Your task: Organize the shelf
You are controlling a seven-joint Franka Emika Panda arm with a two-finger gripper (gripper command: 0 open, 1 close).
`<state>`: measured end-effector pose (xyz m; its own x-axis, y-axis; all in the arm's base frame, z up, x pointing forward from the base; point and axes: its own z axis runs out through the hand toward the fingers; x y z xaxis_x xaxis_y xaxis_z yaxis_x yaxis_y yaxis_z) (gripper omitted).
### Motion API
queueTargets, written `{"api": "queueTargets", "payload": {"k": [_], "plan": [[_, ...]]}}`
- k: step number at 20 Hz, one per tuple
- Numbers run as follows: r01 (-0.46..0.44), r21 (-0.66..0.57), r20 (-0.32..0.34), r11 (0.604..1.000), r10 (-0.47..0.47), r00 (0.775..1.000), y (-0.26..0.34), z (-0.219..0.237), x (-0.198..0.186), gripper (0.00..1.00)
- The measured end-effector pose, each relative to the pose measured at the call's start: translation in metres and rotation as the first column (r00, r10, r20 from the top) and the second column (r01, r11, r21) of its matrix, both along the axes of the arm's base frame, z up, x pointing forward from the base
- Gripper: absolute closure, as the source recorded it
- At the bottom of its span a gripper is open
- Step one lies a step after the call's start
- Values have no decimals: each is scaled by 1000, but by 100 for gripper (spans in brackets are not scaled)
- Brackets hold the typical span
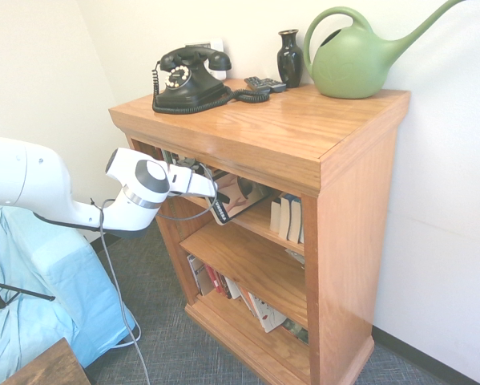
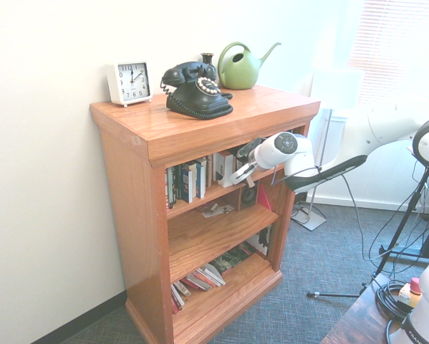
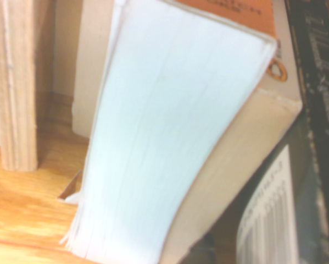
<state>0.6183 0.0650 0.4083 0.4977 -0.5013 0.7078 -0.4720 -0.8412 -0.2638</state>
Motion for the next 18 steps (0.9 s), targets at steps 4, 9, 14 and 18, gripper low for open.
{"api": "queueTargets", "payload": {"k": [4, 9, 14, 18], "plan": [[-21, -11, 27, 1000, 21, 999, 7, 18, -14, 0], [-24, -8, 33, 1000, 25, 999, 0, 28, -56, 0], [-21, 18, 35, 1000, 20, 999, -8, 31, -104, 0], [-15, 32, 30, 999, 14, 999, -18, 30, -134, 0]]}}
